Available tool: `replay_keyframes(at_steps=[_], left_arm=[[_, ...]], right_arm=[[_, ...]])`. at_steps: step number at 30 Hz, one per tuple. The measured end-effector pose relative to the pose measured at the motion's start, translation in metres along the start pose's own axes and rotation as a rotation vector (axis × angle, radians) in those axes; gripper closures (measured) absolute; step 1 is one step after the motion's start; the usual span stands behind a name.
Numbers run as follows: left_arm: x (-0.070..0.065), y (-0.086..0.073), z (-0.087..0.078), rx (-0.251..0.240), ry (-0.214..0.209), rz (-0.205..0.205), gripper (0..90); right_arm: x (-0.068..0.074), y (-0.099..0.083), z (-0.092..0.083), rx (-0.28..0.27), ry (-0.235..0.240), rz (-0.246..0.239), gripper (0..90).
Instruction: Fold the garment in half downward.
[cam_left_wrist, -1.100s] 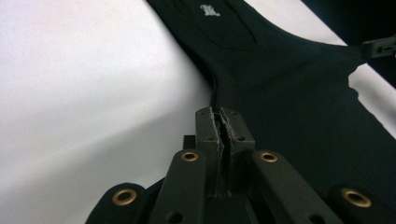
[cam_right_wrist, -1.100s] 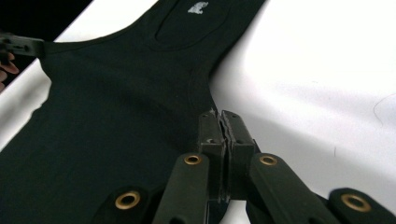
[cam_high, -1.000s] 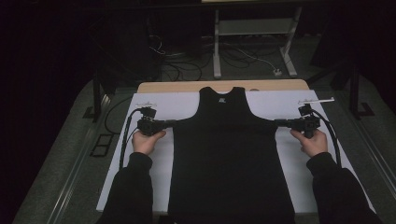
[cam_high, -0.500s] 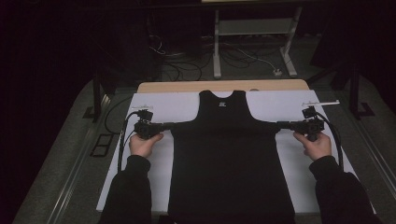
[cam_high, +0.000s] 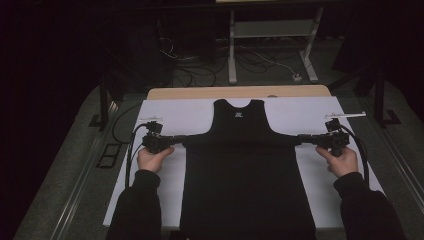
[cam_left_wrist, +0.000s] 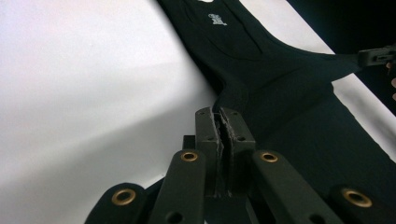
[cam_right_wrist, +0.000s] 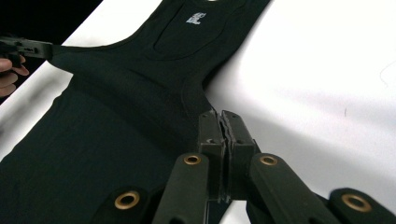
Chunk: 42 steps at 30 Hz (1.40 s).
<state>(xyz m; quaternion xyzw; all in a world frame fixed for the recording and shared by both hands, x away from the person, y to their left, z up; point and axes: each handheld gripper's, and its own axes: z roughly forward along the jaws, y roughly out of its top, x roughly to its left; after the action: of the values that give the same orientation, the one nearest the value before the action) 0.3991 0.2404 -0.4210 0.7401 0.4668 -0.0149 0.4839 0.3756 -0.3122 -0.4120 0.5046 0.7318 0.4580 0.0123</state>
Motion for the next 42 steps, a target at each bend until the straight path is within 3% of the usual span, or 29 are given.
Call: replay_keyframes(at_steps=[12,15,25,35,42], left_arm=[[-0.010,-0.016,-0.009,0.027,-0.021,-0.017,84.9],[-0.012,-0.018,-0.010,0.032,-0.033,-0.041,84.8],[-0.018,-0.027,-0.013,0.066,-0.040,-0.040,84.8],[-0.024,-0.034,-0.013,0.117,-0.044,-0.032,84.8],[-0.023,-0.039,-0.015,0.131,-0.053,-0.048,84.8]], right_arm=[[0.007,-0.011,-0.007,0.016,0.000,0.003,86.3],[0.008,-0.013,-0.008,0.019,0.001,0.000,86.3],[0.010,-0.021,-0.012,0.034,0.010,0.015,86.1],[0.015,-0.029,-0.011,0.106,0.018,0.022,86.1],[0.017,-0.036,-0.014,0.124,0.014,0.027,86.1]])
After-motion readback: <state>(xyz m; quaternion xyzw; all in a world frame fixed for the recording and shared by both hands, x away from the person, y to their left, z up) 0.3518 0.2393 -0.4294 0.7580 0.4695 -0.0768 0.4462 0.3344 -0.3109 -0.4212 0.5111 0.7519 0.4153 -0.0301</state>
